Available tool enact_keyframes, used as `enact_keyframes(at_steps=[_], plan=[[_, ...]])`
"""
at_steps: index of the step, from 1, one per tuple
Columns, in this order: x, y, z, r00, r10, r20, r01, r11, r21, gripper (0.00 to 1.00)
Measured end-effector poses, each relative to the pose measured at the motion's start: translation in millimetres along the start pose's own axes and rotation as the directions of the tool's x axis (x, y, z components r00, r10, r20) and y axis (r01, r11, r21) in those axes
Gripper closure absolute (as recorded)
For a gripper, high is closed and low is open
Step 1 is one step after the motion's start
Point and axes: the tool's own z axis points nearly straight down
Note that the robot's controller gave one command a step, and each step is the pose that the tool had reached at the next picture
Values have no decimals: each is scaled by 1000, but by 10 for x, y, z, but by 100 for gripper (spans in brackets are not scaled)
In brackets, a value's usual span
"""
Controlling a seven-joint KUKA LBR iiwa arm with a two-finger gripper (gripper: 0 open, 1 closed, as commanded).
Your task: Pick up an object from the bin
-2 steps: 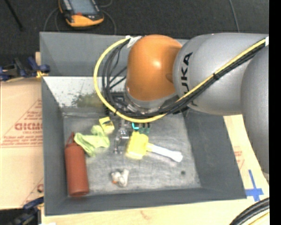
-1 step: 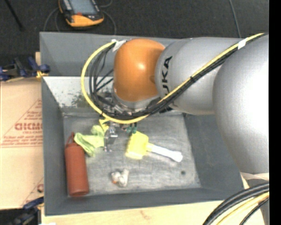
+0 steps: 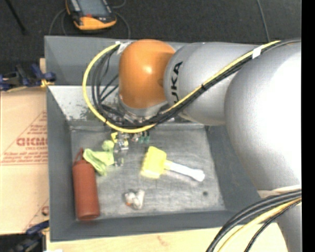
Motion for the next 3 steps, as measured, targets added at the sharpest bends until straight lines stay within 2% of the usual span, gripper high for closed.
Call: enact_keyframes(at_steps=[1, 3], plan=[[230, 157, 649, 981, -194, 9, 194, 981, -1, 100], [230, 156, 649, 982, -189, 8, 189, 982, -2, 100]])
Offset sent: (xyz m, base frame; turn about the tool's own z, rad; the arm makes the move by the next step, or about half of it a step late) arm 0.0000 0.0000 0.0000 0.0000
